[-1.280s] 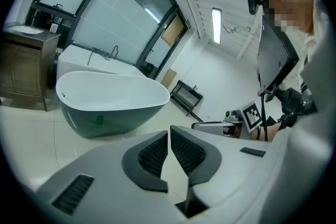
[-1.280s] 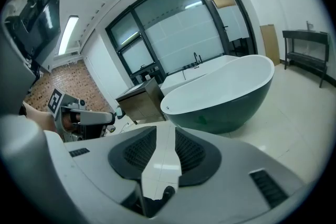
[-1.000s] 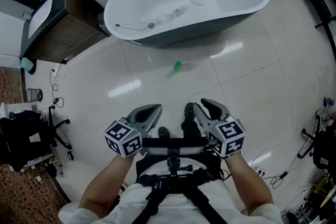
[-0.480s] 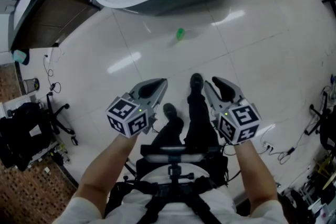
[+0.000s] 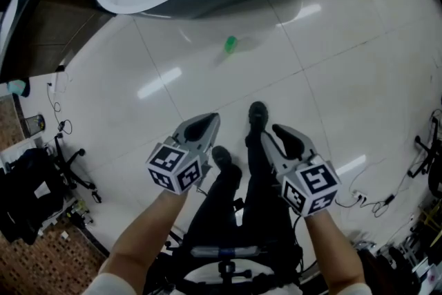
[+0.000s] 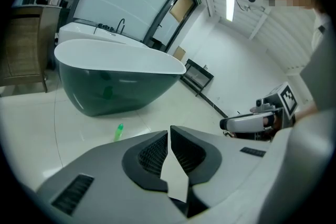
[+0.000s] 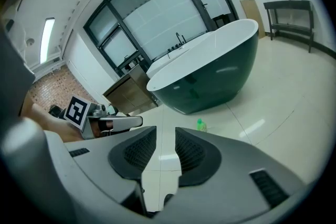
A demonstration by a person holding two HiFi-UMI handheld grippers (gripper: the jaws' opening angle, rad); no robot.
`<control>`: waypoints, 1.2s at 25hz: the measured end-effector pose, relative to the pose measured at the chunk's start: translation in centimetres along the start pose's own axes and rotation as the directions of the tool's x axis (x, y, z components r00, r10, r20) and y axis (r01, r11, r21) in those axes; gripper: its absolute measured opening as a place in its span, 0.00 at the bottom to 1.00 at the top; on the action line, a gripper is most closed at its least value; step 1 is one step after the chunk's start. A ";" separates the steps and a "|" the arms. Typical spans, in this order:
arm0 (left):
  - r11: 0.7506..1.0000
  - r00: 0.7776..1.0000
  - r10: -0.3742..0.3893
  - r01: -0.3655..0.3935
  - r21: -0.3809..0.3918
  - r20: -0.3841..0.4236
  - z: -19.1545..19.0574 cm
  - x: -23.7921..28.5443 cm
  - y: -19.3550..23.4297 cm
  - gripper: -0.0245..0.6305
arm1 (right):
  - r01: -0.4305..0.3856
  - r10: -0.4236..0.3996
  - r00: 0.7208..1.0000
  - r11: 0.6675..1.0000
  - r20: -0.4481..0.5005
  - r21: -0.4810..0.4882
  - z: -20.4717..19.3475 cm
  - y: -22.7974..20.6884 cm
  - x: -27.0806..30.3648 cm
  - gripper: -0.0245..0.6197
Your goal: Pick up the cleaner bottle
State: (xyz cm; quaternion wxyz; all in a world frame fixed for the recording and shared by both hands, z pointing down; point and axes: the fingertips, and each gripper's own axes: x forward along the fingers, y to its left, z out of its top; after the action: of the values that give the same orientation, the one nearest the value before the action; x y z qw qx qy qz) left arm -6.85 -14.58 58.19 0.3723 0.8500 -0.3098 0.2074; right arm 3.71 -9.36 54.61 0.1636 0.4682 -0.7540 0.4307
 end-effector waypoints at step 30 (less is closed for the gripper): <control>0.953 0.955 0.269 -0.246 0.177 -0.124 -11.5 24.4 22.2 0.33 | -0.005 0.022 0.982 0.996 -0.190 0.092 -8.8 -12.6 9.5 0.21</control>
State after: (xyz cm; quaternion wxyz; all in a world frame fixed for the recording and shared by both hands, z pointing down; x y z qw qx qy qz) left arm -5.81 -26.67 90.96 0.2947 0.8115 -0.3724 0.3403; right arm 8.18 -10.10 72.15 0.2107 0.4265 -0.7178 0.5085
